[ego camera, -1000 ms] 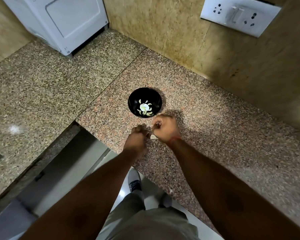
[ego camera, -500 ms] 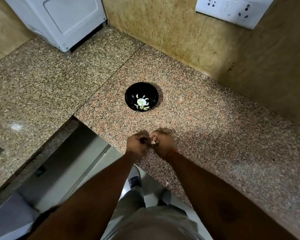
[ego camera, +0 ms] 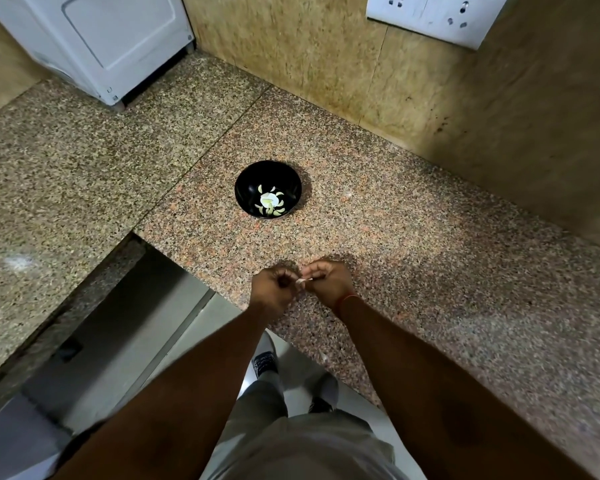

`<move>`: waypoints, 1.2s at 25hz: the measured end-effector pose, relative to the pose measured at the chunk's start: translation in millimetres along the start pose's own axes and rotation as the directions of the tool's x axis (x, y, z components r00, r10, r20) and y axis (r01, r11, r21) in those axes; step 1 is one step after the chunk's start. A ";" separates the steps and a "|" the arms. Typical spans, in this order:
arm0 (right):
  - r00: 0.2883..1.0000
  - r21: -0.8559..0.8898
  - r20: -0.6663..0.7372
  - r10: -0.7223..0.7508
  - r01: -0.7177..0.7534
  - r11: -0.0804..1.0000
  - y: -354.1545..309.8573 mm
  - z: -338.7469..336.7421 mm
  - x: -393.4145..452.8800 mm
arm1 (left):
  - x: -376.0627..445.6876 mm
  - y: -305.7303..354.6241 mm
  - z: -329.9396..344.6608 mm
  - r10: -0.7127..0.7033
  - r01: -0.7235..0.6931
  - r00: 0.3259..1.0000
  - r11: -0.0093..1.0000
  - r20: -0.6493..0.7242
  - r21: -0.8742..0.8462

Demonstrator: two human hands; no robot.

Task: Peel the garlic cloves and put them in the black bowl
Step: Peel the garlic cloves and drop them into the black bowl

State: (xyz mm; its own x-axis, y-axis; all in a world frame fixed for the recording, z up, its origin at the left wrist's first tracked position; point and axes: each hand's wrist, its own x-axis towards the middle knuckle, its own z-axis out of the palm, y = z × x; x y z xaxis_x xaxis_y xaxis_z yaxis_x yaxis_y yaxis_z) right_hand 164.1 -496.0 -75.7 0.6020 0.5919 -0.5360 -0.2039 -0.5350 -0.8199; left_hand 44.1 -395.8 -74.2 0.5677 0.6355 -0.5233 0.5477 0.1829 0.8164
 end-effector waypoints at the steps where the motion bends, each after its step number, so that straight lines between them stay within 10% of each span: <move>1: 1.000 0.014 -0.013 0.005 -0.005 1.000 1.2 0.2 0.2 | -1.5 0.9 0.5 0.017 -0.017 1.000 1.000 -0.011 0.025; 7: 0.998 0.112 -0.009 0.066 -0.065 0.992 1.3 -2.5 -9.1 | -2.7 6.3 7.1 -0.135 0.132 0.990 0.989 -0.033 -0.072; 30: 0.972 0.361 -0.047 0.230 -0.199 0.911 0.2 1.5 -9.8 | -8.9 29.9 13.6 0.264 -0.258 0.963 0.820 0.062 0.511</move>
State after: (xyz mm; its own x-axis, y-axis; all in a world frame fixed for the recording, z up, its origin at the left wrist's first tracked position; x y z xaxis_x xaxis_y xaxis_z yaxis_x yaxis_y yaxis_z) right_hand 157.0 -500.9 -70.9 0.5743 0.4238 -0.7005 -0.5839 -0.3877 -0.7133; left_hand 63.8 -406.2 -48.5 0.7292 0.6134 -0.3034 0.6167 -0.3968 0.6799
